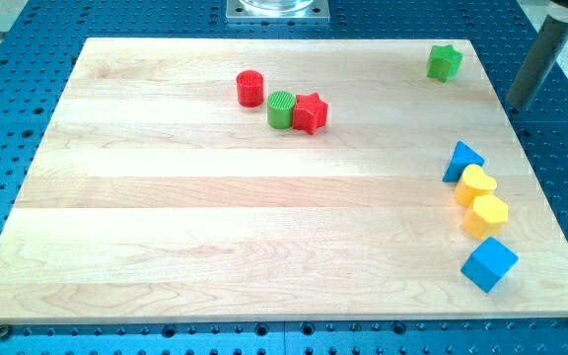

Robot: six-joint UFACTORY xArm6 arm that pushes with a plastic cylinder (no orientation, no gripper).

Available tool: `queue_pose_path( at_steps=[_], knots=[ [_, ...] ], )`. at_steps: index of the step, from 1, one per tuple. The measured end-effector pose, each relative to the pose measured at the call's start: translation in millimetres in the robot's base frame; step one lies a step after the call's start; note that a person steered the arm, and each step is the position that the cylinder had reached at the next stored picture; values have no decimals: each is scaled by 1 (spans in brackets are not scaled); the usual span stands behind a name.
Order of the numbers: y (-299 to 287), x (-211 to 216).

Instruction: Push the green star above to the green circle

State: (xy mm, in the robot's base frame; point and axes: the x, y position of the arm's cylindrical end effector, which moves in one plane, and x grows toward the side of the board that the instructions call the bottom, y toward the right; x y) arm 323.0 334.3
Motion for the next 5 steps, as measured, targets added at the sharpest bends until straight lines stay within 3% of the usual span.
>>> queue_pose_path(
  at_steps=[1, 2, 3, 4, 5],
  knots=[
    [-6, -41],
    [-72, -67],
    [-190, -65],
    [-335, -25],
    [-233, -48]
  ],
)
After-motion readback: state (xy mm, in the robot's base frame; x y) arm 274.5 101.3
